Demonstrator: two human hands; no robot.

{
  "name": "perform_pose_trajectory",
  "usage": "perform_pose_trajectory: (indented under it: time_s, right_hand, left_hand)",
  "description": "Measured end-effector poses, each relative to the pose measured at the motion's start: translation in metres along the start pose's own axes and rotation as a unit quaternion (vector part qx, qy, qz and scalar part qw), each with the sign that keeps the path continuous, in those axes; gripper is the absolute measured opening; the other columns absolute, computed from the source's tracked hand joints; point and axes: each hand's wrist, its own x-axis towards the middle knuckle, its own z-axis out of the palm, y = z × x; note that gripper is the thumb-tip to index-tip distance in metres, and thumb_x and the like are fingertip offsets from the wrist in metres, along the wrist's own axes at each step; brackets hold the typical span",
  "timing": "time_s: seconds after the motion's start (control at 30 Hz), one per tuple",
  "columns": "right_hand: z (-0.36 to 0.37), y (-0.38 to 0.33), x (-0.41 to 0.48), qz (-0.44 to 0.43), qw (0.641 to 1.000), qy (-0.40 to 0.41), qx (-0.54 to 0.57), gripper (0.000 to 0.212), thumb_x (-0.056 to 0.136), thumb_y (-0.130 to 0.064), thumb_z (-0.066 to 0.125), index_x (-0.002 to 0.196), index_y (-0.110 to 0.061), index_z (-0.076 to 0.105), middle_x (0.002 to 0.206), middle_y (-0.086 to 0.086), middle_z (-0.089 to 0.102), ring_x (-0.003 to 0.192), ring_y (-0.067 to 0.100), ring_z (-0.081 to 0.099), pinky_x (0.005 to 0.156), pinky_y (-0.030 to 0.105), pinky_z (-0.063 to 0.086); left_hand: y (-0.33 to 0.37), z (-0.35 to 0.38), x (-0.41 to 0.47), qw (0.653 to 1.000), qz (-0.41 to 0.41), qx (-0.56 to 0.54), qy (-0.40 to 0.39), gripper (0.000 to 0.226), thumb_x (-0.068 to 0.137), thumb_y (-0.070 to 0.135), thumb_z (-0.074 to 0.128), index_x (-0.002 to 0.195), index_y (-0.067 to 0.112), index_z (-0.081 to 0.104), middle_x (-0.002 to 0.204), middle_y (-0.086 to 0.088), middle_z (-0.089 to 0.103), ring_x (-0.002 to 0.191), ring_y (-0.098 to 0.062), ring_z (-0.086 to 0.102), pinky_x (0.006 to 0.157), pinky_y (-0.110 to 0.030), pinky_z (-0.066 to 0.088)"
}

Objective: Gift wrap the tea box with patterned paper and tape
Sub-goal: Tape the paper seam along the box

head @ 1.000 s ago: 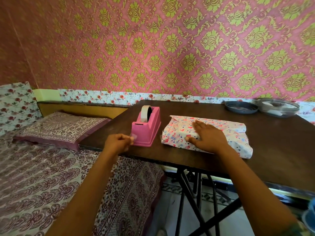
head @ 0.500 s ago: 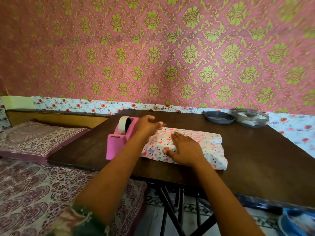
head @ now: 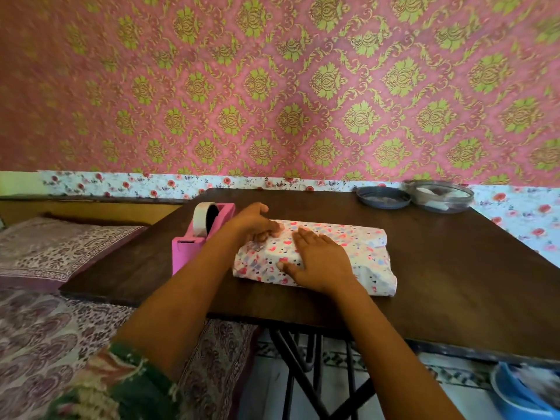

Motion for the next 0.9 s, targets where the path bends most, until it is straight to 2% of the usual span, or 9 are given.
perform_pose_trajectory:
  time_s: [0.23,0.33,0.37,0.47,0.6,0.73,0.8,0.87,0.9]
  right_hand:
    - [0.000,0.000,0.001,0.002,1.000,-0.006,-0.002,0.075,0.092,-0.060,0.030,0.149,-0.015,0.011,0.158,0.004,0.009,0.145,0.018,0.012,0.117,0.033,0.010]
    - [0.000,0.000,0.000,0.005,1.000,-0.008,-0.003,0.075,0.092,-0.061,0.029,0.149,-0.015,0.011,0.158,0.004,0.009,0.145,0.018,0.012,0.117,0.033,0.010]
    - [0.000,0.000,0.001,0.005,1.000,-0.008,-0.002,0.075,0.092,-0.061,0.029,0.149,-0.015,0.011,0.158,0.004,0.009,0.145,0.018,0.012,0.117,0.033,0.010]
    - [0.000,0.000,0.001,0.007,1.000,-0.005,-0.003,0.075,0.092,-0.060,0.030,0.149,-0.016,0.012,0.158,0.003,0.009,0.145,0.018,0.013,0.117,0.033,0.011]
    - [0.000,-0.001,-0.001,0.011,1.000,-0.008,-0.001,0.075,0.092,-0.060,0.030,0.149,-0.016,0.011,0.158,0.003,0.009,0.145,0.018,0.012,0.117,0.034,0.011]
    - [-0.001,-0.001,-0.001,0.009,1.000,-0.011,-0.004,0.075,0.092,-0.060,0.030,0.149,-0.016,0.009,0.158,0.004,0.008,0.145,0.018,0.011,0.117,0.034,0.010]
    - [-0.001,0.000,-0.001,0.007,1.000,-0.011,-0.003,0.075,0.092,-0.060,0.030,0.149,-0.015,0.009,0.158,0.004,0.007,0.145,0.018,0.011,0.117,0.033,0.010]
    - [0.000,0.001,-0.001,0.006,1.000,-0.007,-0.001,0.075,0.092,-0.060,0.030,0.149,-0.015,0.010,0.158,0.004,0.008,0.145,0.018,0.011,0.117,0.033,0.010]
    - [0.000,0.000,0.000,0.006,1.000,-0.004,0.001,0.075,0.092,-0.060,0.030,0.149,-0.015,0.010,0.158,0.004,0.008,0.145,0.018,0.012,0.117,0.033,0.010]
  left_hand:
    - [0.015,0.000,0.005,0.990,-0.024,0.137,-0.018,0.070,0.085,0.015,0.066,0.143,0.006,0.027,0.080,-0.003,0.060,0.058,-0.009,0.049,0.048,-0.019,0.038]
    - [0.017,-0.005,0.005,0.959,-0.036,0.280,0.004,0.068,0.086,0.036,0.063,0.138,0.003,0.036,0.118,-0.010,0.057,0.087,-0.017,0.055,0.072,-0.025,0.043]
    - [0.013,-0.007,0.006,0.952,-0.052,0.302,-0.001,0.065,0.085,0.044,0.061,0.131,0.002,0.042,0.119,-0.012,0.056,0.093,-0.021,0.056,0.076,-0.028,0.043]
    - [-0.007,-0.004,0.007,0.971,-0.093,0.219,-0.024,0.050,0.082,0.054,0.057,0.098,0.007,0.055,0.078,-0.008,0.057,0.065,-0.017,0.050,0.063,-0.028,0.041]
    - [-0.023,0.005,0.001,0.993,-0.117,-0.005,-0.027,0.055,0.092,0.043,0.050,0.133,0.007,0.041,0.105,-0.012,0.057,0.092,-0.025,0.053,0.089,-0.037,0.045]
    - [-0.026,0.003,-0.003,0.996,-0.089,0.000,0.012,0.042,0.093,0.008,0.050,0.134,0.007,0.040,0.087,-0.010,0.054,0.069,-0.016,0.050,0.062,-0.025,0.044]
    - [-0.027,0.000,-0.003,0.996,-0.065,-0.001,0.052,0.048,0.093,0.010,0.051,0.137,0.008,0.035,0.096,-0.013,0.059,0.064,-0.015,0.053,0.054,-0.024,0.043]
    - [-0.025,0.001,-0.001,0.995,-0.024,0.021,0.094,0.064,0.092,0.038,0.053,0.143,0.012,0.026,0.127,-0.016,0.053,0.100,-0.026,0.061,0.079,-0.034,0.050]
    - [-0.023,0.003,0.000,0.993,-0.002,0.057,0.108,0.075,0.088,0.049,0.054,0.145,0.014,0.022,0.141,-0.014,0.042,0.121,-0.031,0.050,0.094,-0.040,0.045]
